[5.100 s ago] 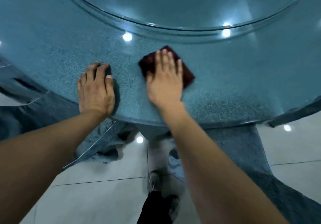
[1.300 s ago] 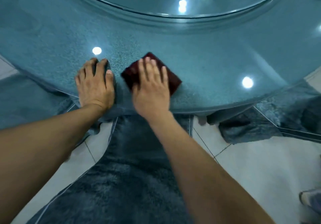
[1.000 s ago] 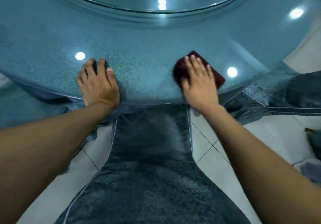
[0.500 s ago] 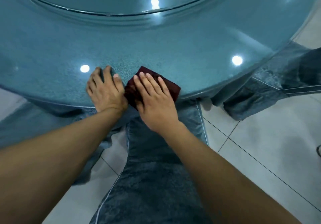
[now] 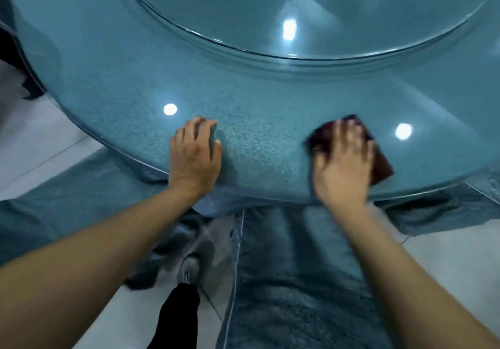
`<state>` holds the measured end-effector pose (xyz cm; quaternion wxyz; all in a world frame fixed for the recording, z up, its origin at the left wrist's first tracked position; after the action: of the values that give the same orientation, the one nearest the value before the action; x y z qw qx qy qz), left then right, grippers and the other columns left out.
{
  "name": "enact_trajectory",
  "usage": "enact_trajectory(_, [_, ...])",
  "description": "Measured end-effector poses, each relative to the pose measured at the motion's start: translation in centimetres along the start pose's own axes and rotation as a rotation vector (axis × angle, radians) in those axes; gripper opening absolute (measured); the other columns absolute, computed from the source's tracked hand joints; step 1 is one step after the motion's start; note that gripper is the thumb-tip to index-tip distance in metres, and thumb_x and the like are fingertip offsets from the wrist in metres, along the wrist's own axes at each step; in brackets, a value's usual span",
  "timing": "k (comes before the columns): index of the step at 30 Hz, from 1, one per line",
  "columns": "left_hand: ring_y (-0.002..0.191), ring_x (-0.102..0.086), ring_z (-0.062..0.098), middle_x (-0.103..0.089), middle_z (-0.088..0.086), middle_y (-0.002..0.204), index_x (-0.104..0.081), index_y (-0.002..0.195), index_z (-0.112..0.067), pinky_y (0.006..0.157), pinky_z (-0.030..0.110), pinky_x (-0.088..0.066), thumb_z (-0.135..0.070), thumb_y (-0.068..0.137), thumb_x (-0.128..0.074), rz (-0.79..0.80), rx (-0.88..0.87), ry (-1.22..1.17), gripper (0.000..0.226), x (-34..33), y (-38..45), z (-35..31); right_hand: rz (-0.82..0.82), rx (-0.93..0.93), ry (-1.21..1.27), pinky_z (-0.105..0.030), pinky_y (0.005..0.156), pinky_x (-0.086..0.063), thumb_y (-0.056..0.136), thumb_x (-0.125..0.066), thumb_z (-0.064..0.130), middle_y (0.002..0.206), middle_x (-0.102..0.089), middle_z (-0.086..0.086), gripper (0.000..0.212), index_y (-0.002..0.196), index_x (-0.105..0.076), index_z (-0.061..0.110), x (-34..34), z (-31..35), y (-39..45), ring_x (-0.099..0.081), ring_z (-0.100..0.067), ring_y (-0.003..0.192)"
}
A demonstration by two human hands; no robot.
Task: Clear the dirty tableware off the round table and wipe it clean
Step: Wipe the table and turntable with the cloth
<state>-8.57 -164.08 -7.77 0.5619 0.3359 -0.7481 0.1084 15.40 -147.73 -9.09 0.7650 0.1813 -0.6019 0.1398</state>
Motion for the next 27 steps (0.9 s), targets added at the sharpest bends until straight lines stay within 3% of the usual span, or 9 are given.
enact_trajectory(5, [0.12, -0.051, 0.041, -0.052, 0.018, 0.141, -0.054, 0.136, -0.012, 0.1, 0.05, -0.037, -0.034, 0.096, -0.041, -0.01, -0.053, 0.106, 0.047, 2.0, 3.7, 7.8, 0.122, 0.425, 0.077, -0.047, 0.124, -0.008, 0.095, -0.037, 0.043, 0.166, -0.017, -0.004, 0.072, 0.159, -0.019, 0.013, -2.9, 17.9, -5.7, -0.009, -0.019, 0.154])
enact_trajectory(8, [0.12, -0.05, 0.042, -0.05, 0.02, 0.142, -0.053, 0.136, -0.011, 0.1, 0.051, -0.036, -0.035, 0.097, -0.038, 0.006, -0.069, 0.12, 0.049, 3.0, 6.5, 12.4, 0.165, 0.517, 0.069, -0.044, 0.124, -0.011, 0.094, -0.039, 0.047, 0.166, -0.018, -0.001, 0.074, 0.159, -0.021, 0.016, -3.2, 17.3, -2.9, -0.012, -0.016, 0.153])
enact_trajectory(10, [0.118, -0.051, 0.044, -0.049, 0.021, 0.142, -0.052, 0.137, -0.011, 0.099, 0.052, -0.037, -0.037, 0.097, -0.036, 0.035, -0.108, 0.128, 0.05, 3.5, 8.4, 15.6, 0.095, 0.304, 0.03, -0.044, 0.124, -0.012, 0.092, -0.038, 0.05, 0.165, -0.022, -0.004, 0.076, 0.158, -0.024, 0.015, -3.0, 12.5, 1.1, -0.018, -0.019, 0.152])
enact_trajectory(13, [0.117, -0.052, 0.045, -0.05, 0.02, 0.141, -0.053, 0.138, -0.013, 0.1, 0.053, -0.039, -0.04, 0.098, -0.036, 0.065, -0.21, 0.122, 0.05, 4.2, 10.0, 19.2, 0.015, -0.212, -0.029, -0.046, 0.124, -0.008, 0.088, -0.025, 0.055, 0.166, -0.017, -0.009, 0.083, 0.159, -0.019, 0.012, -2.1, 5.0, 7.1, -0.015, -0.023, 0.153])
enact_trajectory(16, [0.122, -0.049, 0.042, -0.048, 0.016, 0.142, -0.054, 0.138, -0.016, 0.103, 0.05, -0.036, -0.041, 0.098, -0.039, 0.065, -0.237, 0.09, 0.05, 4.4, 10.2, 19.9, -0.01, -0.423, -0.009, -0.047, 0.124, -0.005, 0.088, -0.024, 0.051, 0.166, -0.013, -0.01, 0.083, 0.159, -0.015, 0.01, -2.4, 6.8, 10.3, -0.011, -0.023, 0.154])
enact_trajectory(23, [0.13, -0.044, 0.04, -0.045, 0.012, 0.146, -0.049, 0.144, -0.021, 0.109, 0.053, -0.034, -0.041, 0.098, -0.035, 0.124, -0.183, 0.044, 0.052, 4.1, 10.5, 20.4, 0.075, 0.042, 0.018, -0.045, 0.124, -0.002, 0.093, -0.037, 0.047, 0.164, -0.022, -0.01, 0.075, 0.157, -0.023, 0.009, -8.2, 31.4, 13.9, -0.015, -0.023, 0.153])
enact_trajectory(27, [0.129, -0.044, 0.038, -0.044, 0.01, 0.147, -0.048, 0.144, -0.023, 0.109, 0.052, -0.034, -0.04, 0.098, -0.034, 0.127, -0.165, 0.075, 0.051, 4.3, 10.2, 20.1, 0.132, 0.273, 0.051, -0.041, 0.124, 0.002, 0.097, -0.036, 0.049, 0.167, -0.015, -0.003, 0.074, 0.159, -0.017, 0.015, -9.3, 36.4, 13.0, -0.009, -0.016, 0.154])
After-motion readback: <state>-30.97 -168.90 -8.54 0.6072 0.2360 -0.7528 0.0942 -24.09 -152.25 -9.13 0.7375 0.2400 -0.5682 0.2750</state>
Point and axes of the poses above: each hand's wrist, its own y-axis towards the middle knuckle, its own x-axis out of the back of the hand, z = x × y, the point moved 5 cm from there along y, towards the middle knuckle
